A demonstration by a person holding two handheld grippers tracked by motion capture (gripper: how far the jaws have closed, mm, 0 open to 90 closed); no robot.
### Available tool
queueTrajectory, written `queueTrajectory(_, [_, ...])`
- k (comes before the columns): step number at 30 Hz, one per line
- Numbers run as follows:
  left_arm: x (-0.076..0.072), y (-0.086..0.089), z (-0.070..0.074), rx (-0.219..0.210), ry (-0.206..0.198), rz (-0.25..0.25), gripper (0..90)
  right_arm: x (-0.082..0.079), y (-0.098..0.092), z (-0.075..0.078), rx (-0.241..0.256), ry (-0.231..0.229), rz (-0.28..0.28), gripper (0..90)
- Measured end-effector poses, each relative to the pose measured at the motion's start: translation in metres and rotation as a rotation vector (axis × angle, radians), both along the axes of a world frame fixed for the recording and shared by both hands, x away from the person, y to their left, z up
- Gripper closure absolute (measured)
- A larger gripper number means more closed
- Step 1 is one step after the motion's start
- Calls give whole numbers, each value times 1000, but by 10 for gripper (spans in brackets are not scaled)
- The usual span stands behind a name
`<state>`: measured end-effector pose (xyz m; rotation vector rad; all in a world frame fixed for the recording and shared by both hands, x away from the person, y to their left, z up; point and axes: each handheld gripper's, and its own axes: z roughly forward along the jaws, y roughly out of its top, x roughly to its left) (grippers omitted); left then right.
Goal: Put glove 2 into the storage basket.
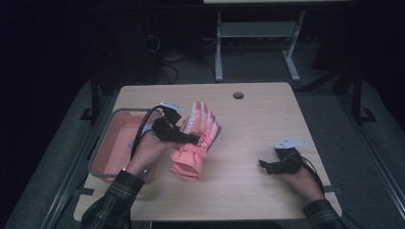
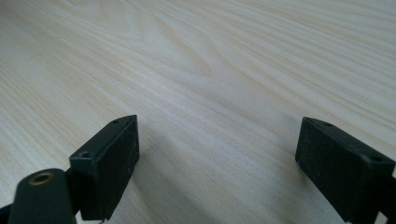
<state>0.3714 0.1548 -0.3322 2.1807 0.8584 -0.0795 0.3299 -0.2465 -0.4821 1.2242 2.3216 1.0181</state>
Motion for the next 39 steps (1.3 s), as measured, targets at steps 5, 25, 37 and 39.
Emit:
queueTrajectory(5, [4,17,12,7,-5,21,606,0,0,0,-1,-1,-1,131])
queueTrajectory(25, [8,127,40,43,-40,223,601,1,1,0,-1,-3,-3,130])
queueTrajectory(37, [19,171,10,128,6,317,597,1,2,0,-1,-4,-5,130])
queueTrajectory(39, [21,173,1,135,23,320,596,1,2,0,-1,-3,-5,130])
